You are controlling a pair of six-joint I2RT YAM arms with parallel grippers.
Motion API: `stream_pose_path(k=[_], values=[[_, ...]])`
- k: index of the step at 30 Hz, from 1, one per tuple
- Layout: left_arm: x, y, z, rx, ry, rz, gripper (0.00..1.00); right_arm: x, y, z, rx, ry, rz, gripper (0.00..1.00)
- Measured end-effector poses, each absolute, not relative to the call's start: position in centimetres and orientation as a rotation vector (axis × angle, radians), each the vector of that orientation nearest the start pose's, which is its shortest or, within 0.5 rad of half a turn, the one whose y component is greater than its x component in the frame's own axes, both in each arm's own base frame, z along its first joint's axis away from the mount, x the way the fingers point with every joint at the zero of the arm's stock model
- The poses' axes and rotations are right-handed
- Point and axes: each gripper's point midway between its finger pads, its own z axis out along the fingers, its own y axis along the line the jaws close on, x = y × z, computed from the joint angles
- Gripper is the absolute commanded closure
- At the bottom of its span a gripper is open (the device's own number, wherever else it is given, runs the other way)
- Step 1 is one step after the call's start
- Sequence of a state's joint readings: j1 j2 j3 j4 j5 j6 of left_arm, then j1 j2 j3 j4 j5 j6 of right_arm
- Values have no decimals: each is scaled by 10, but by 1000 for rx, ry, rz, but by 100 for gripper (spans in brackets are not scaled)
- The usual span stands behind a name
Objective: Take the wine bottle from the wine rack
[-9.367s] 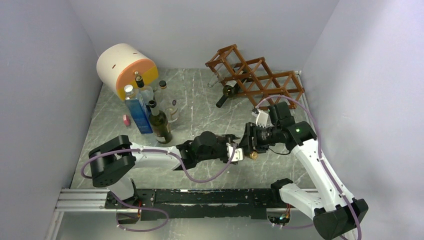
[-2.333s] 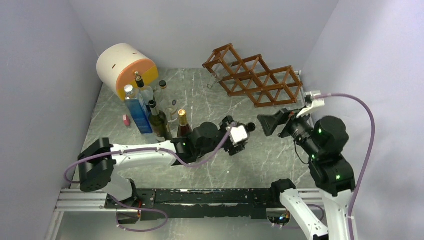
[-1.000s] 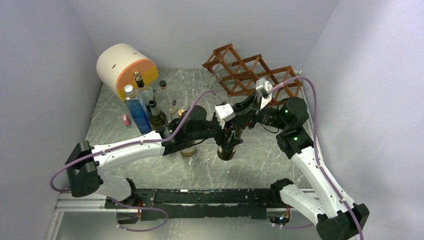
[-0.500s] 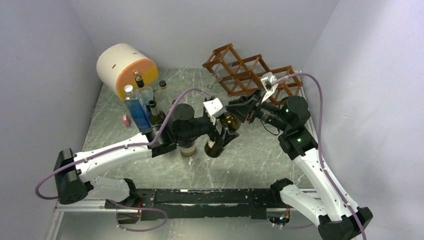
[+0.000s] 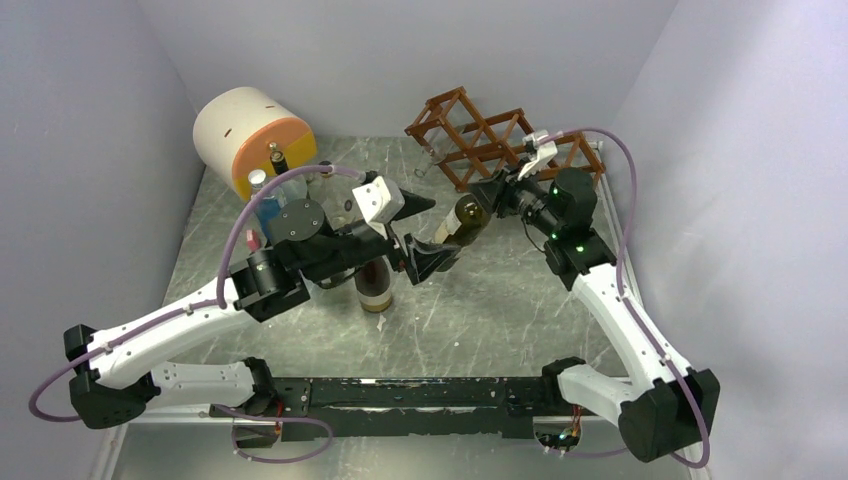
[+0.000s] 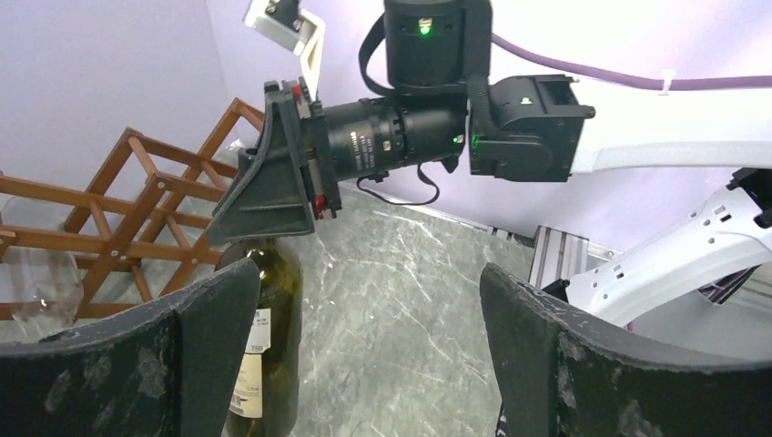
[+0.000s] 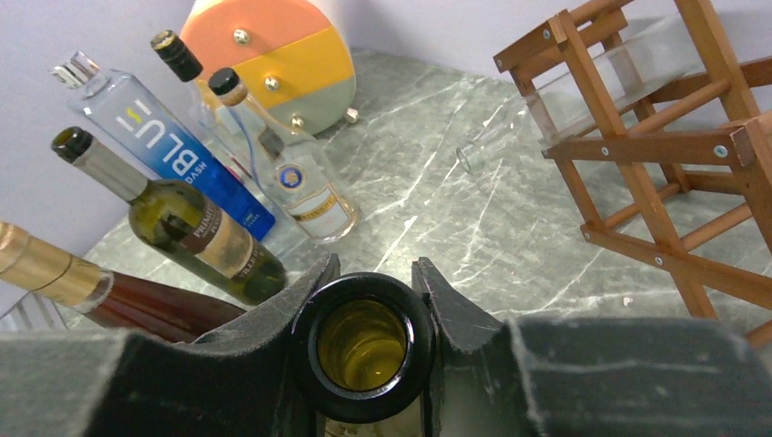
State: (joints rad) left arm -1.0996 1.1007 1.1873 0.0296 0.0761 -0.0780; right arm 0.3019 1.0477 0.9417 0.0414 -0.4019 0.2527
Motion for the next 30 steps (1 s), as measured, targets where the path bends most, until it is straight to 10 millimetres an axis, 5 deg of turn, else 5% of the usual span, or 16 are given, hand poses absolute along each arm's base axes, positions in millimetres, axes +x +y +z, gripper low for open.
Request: stream_pose_path(k=[7, 13, 21, 25, 30], values=[[162, -354, 415, 834, 1341, -985, 7, 345, 197, 308, -393, 1652, 732, 100], [168, -341, 447, 773, 1333, -952, 7, 357, 246, 304, -520, 1644, 682, 100], [173, -288, 478, 605, 1314, -858, 7, 357, 332, 301, -712, 1594, 643, 100], [174, -258, 489, 520, 1310, -811, 7, 352, 368, 282, -802, 1596, 622, 100], [171, -229, 500, 447, 1294, -785, 7, 353, 390, 251, -868, 1630, 605, 100]])
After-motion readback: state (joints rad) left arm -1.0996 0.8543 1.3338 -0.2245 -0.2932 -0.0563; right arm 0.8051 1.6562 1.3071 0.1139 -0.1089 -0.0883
